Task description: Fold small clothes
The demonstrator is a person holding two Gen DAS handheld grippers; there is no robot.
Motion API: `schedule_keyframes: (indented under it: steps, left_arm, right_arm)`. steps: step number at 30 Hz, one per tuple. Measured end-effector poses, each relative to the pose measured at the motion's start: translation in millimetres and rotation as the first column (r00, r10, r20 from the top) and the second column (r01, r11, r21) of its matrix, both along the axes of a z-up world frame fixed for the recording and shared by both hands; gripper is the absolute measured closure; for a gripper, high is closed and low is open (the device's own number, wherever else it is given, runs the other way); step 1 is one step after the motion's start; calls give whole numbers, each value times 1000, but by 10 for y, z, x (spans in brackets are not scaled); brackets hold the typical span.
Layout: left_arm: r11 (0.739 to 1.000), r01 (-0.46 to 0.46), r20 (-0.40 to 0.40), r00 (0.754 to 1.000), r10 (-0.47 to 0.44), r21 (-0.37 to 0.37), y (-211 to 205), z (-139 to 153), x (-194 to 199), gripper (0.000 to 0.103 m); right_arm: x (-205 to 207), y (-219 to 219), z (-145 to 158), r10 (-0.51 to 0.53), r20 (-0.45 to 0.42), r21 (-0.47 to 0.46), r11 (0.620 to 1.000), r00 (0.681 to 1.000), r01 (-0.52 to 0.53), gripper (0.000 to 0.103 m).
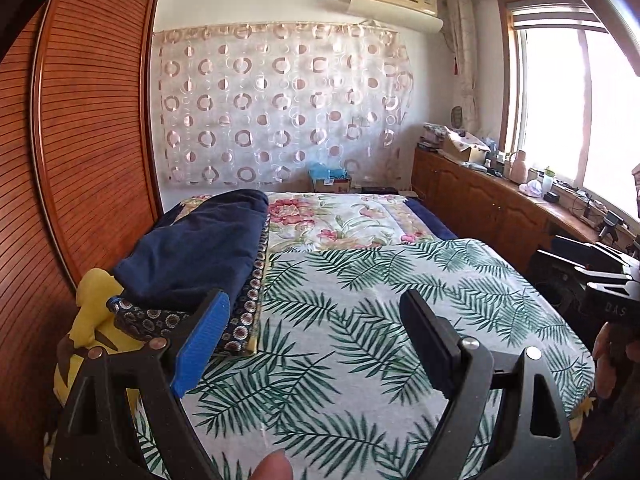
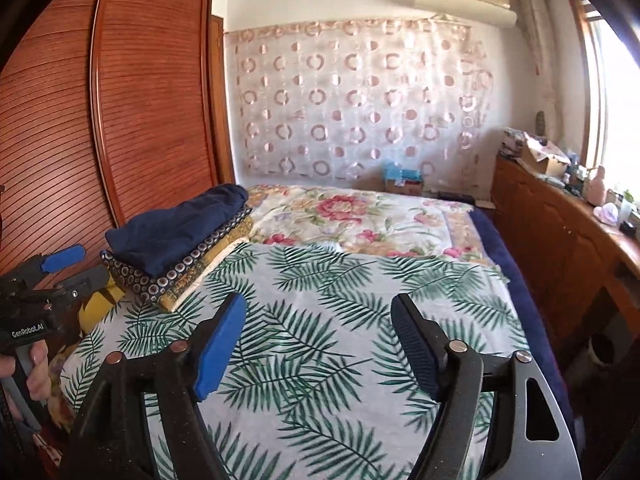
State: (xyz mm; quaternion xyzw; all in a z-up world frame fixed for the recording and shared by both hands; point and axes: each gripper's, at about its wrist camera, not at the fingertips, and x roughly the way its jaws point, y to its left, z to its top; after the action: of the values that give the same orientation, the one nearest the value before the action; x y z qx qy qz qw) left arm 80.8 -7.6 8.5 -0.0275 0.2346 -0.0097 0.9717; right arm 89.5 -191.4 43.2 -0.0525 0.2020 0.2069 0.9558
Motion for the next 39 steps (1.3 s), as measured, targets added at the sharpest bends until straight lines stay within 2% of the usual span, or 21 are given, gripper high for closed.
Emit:
schedule_keyframes:
  steps: [8,13,20,24,39]
  left_arm:
    - [1000,9,35,999,-9,10,-102,326,-25,16]
    - [1000,11,57,998,-12,21,-149,419,-76,16]
    - [1000,9,63,998,-10,16,-138,418,-110,16]
    - [1000,9,63,998,-10,16,-138,414,-109,16]
    - [1000,7,66,998,-8,17,-124,409,-125,16]
  right_arm:
    - [-517,-113,180,-85,91,34,996,992,83,23]
    - [-742,-149,219,-118,116,58,992,986,112,23]
    - [-787,-87,155,-126,124,72,990,984,118,23]
    - [-547,-46,37,-121,113,81,990,986,112,23]
    - [-420,-133,85,-126,105,78,990,986,118,23]
